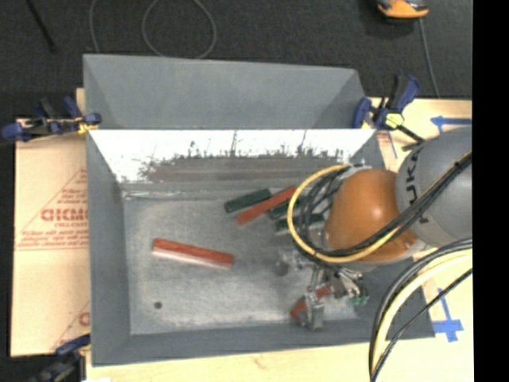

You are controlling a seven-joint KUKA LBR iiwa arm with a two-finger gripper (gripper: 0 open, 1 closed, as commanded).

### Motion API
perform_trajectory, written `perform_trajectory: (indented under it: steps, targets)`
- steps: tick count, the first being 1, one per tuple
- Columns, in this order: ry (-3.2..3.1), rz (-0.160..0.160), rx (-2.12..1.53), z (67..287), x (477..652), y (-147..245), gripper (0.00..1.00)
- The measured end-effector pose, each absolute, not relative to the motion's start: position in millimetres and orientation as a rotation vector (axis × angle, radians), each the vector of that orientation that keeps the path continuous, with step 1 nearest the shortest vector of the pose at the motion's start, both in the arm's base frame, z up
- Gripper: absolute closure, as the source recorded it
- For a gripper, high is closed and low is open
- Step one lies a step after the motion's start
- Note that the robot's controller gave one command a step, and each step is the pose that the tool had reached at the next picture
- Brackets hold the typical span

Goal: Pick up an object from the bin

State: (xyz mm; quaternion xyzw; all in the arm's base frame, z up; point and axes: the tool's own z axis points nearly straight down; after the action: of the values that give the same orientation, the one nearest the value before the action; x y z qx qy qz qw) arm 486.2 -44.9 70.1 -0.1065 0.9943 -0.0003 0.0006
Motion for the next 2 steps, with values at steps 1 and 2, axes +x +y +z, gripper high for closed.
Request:
perform_trajectory:
  steps: [1,2]
  targets:
    - [3.119,-0.001,-0.338,73.0,487.9,-44.2,1.00]
    - [3.110,-0.005,-0.338,193.5,530.6,-46.9,1.00]
